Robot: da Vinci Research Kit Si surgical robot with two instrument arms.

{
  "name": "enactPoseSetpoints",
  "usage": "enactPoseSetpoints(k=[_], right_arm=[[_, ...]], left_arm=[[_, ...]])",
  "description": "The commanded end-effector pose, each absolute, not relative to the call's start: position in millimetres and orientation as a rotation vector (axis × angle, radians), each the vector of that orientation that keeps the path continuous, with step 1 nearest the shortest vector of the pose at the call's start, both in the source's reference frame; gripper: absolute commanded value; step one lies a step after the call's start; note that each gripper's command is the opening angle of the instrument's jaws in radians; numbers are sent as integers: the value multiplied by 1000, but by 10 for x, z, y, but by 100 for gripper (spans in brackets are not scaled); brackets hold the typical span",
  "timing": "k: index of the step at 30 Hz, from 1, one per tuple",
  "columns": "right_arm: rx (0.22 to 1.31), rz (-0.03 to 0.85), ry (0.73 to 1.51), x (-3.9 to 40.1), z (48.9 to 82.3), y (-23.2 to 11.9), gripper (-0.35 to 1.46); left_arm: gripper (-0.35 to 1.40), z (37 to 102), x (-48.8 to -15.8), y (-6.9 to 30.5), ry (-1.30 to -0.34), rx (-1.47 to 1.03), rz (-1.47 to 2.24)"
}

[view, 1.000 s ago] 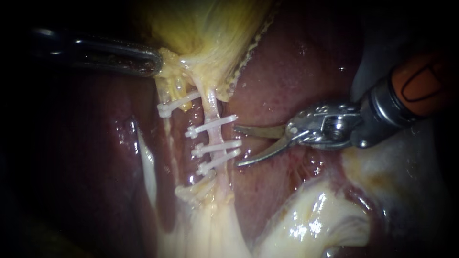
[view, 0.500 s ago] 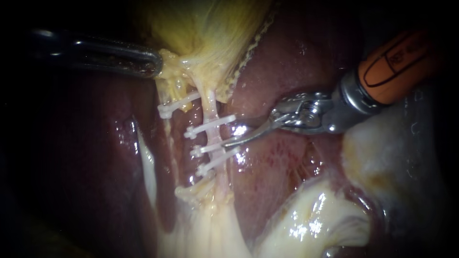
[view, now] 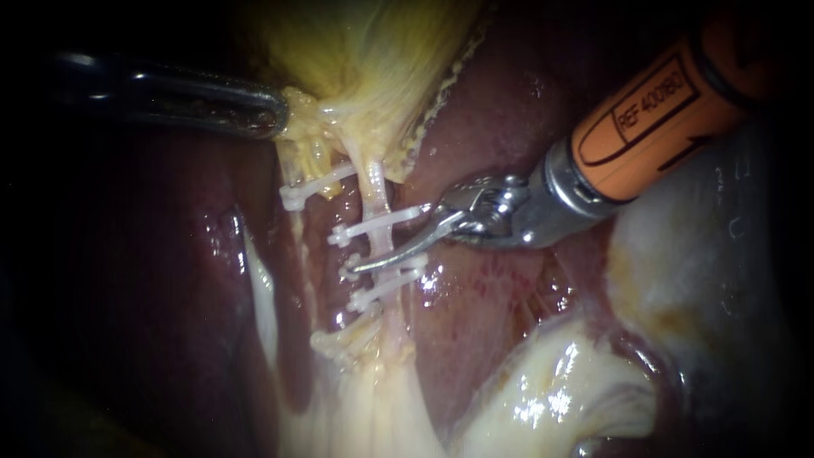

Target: Go to the cutting position right tube

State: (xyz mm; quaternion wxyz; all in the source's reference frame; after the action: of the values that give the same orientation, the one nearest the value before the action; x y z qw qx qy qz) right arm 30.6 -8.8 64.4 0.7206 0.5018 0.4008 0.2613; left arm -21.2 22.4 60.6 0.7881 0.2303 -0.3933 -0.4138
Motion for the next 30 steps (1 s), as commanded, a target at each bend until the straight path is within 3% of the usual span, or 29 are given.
enactPoseSetpoints(k=[1, 5, 19, 30], right_arm=[[1097, 591, 902, 309, 644, -88, 123], [1077, 629, 965, 323, 643, -88, 140], [1106, 616, 1080, 338, 595, -99, 142], [1122, 610, 1095, 336, 577, -96, 142]], left_arm=[[-35, 606, -212, 224, -847, 496, -892], [-35, 606, -212, 224, -847, 496, -892], [-35, 606, -212, 224, -847, 496, -891], [-35, 606, -211, 224, -847, 497, -891]])
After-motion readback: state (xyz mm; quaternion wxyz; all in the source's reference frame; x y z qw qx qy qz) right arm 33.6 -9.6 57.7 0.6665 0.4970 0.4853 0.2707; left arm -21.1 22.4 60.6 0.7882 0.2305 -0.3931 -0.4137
